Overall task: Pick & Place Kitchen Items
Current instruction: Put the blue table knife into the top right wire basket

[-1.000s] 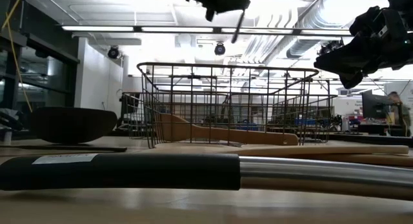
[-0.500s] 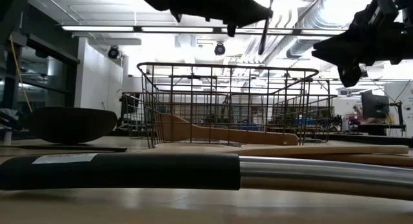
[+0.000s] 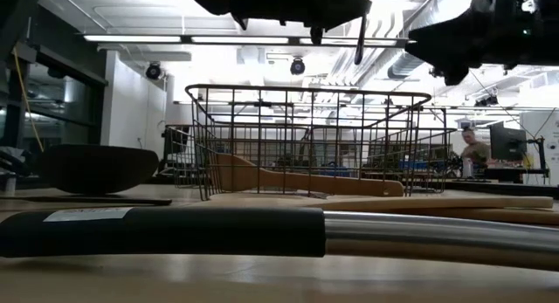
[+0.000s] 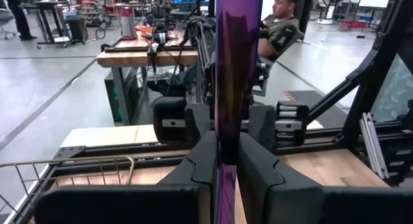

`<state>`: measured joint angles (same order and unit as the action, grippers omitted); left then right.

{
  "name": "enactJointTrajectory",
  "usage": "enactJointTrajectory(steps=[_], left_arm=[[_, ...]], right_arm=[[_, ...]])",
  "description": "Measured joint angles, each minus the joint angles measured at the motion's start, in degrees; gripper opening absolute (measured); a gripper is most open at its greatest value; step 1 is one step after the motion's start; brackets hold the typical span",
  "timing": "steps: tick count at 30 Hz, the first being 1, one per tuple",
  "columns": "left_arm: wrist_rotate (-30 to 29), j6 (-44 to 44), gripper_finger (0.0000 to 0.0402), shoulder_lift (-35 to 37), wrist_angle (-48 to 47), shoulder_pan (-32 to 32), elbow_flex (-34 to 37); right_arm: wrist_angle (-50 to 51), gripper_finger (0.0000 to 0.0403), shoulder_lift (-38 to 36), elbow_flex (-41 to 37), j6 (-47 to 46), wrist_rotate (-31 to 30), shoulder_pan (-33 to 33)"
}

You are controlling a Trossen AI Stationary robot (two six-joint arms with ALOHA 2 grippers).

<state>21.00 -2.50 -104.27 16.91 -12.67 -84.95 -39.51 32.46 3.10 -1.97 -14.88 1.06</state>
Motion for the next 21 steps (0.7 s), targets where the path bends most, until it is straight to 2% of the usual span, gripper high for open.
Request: enactJointTrajectory(steps=[4,8,11,16,21], left_arm=[[1.13,0.0,0.0031,0.0,-0.01,0.0,0.0],[1.13,0.0,0.0031,0.0,0.0,0.0,0.0],[1.13,0.02,0.0031,0.0,-0.02,0.0,0.0],[1.67,0.17,0.0031,0.0,0.07,0.0,-0.02],[2.44,0.18,0.0031,0.0,0.07,0.0,-0.02]], right_arm=[[-3.45,0.0231,6.81,2.71,0.52,0.32,-0.73],[-6.55,0.0262,13.63,6.4,-0.38,0.27,-2.07],[-6.6,0.0265,17.89,9.42,-0.72,0.61,-3.06],[-6.66,0.0258,24.12,14.4,-1.24,4.82,-4.85],[-6.63,0.0254,29.43,18.27,-1.29,4.61,-6.08]])
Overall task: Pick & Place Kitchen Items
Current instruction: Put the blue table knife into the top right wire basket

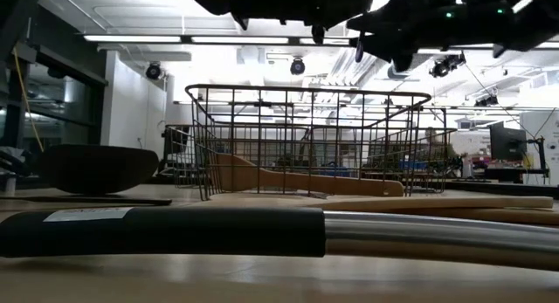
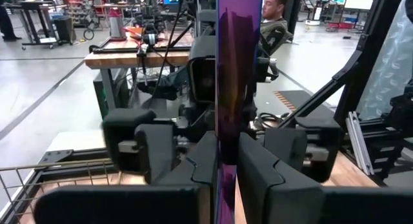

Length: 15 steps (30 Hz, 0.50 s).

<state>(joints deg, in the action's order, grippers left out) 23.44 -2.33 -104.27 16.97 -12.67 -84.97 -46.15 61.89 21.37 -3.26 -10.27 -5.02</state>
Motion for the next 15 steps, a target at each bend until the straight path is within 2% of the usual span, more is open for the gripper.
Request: enactJointTrajectory(steps=[6,15], left_arm=[[0.0,0.06,0.0031,0.0,0.0,-0.04,0.0],[0.04,0.24,0.0031,0.0,0.0,-0.04,-0.02]], right_arm=[[0.01,0.024,1.83,1.61,-0.21,0.02,0.05],[0.56,0.0143,1.83,1.61,-0.18,-0.04,0.03]])
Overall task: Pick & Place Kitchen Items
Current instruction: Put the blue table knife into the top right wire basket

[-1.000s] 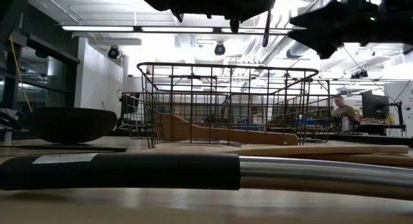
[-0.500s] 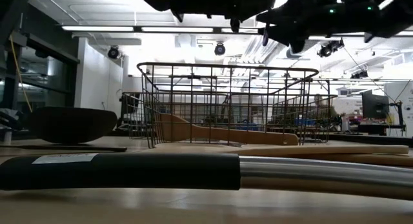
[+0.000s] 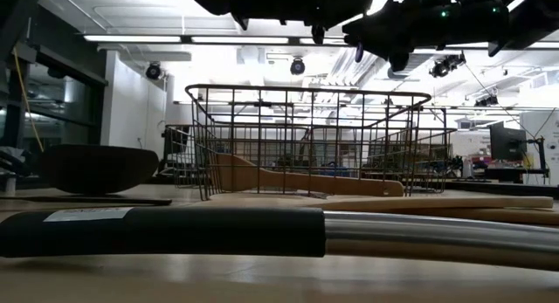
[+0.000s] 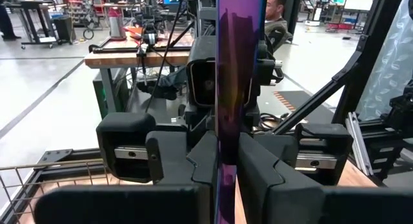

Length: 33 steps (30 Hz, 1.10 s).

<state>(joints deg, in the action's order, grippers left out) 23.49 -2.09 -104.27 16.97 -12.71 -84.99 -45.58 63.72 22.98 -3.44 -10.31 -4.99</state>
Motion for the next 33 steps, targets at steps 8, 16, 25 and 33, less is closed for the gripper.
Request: enactJointTrajectory(steps=[8,16,25,33], left_arm=[[-0.06,-0.02,0.0031,0.0,-0.19,-0.04,-0.02],[0.13,0.04,0.0012,0.0,-0.46,-0.02,-0.04],[-0.02,0.04,0.0002,0.0,-0.46,-0.06,-0.04],[-0.3,0.22,0.0002,-0.04,-1.0,-0.07,-0.04]], right_arm=[[-0.02,0.0056,0.0,0.0,0.6,-0.05,-0.04],[0.36,0.0024,-0.02,0.0,1.61,-0.15,-0.04],[0.51,0.0002,-0.02,0.0,0.42,-0.99,-0.04],[1.93,0.0002,-0.04,0.02,-2.15,-1.15,-0.72]])
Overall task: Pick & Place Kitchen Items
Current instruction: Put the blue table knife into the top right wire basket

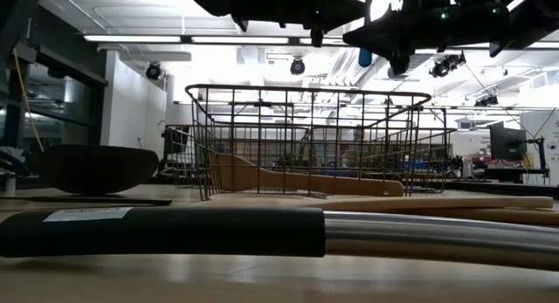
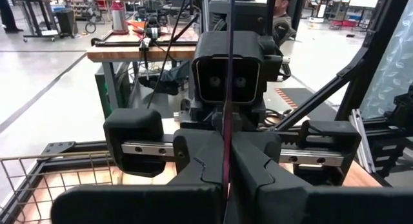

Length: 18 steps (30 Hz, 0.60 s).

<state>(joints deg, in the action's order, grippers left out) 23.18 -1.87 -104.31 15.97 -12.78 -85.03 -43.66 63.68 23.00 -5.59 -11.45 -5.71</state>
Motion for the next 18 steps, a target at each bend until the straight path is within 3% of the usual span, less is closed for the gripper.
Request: enactJointTrajectory(steps=[6,18], left_arm=[[-1.88,-0.44,0.001,0.0,-1.45,-0.04,0.0],[-7.49,-1.38,0.0102,0.0,-3.72,-1.14,0.0]], right_arm=[[0.66,0.0003,0.0,0.0,-1.77,0.05,-1.16],[5.1,0.0002,0.0,0.0,-5.14,-0.82,-5.07]])
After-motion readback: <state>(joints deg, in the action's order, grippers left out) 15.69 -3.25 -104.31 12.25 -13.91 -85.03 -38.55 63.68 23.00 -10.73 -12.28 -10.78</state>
